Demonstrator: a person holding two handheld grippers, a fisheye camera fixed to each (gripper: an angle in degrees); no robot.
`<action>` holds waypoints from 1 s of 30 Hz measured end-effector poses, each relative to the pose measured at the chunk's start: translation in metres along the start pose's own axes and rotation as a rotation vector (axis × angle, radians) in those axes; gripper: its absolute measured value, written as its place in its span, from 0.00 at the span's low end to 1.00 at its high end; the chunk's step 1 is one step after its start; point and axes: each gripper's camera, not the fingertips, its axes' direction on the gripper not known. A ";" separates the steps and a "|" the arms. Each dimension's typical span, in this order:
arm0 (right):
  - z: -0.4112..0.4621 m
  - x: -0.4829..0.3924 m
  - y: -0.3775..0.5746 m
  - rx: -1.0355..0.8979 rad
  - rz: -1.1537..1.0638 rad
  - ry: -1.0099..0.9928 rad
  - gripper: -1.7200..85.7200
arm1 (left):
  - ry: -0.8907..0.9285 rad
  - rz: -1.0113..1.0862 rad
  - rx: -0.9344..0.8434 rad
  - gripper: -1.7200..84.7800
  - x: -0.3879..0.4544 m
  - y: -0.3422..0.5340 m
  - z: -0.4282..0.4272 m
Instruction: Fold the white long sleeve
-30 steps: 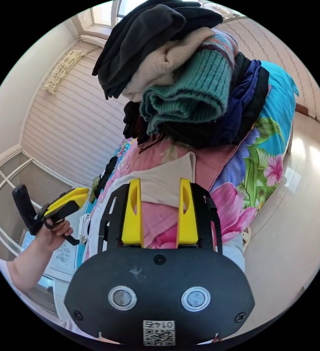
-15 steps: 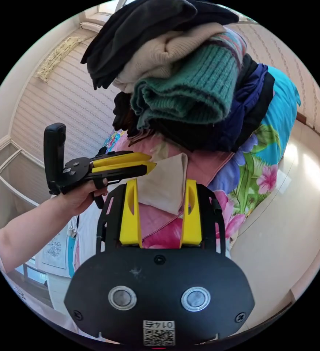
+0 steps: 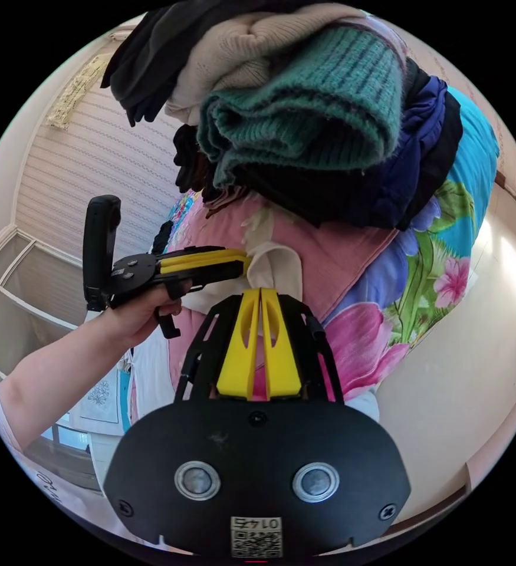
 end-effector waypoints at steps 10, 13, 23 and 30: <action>-0.002 -0.018 0.001 0.070 -0.076 -0.035 0.10 | 0.026 -0.100 0.052 0.01 -0.034 0.037 -0.029; 0.008 -0.021 -0.001 0.039 -0.059 -0.017 0.14 | 0.036 -0.098 0.050 0.01 -0.039 0.045 -0.029; 0.034 -0.030 -0.002 -0.039 0.027 0.054 0.12 | 0.038 -0.038 0.022 0.01 -0.054 0.067 -0.043; 0.034 -0.053 0.018 0.056 -0.017 0.037 0.04 | 0.059 -0.060 0.069 0.01 -0.070 0.089 -0.081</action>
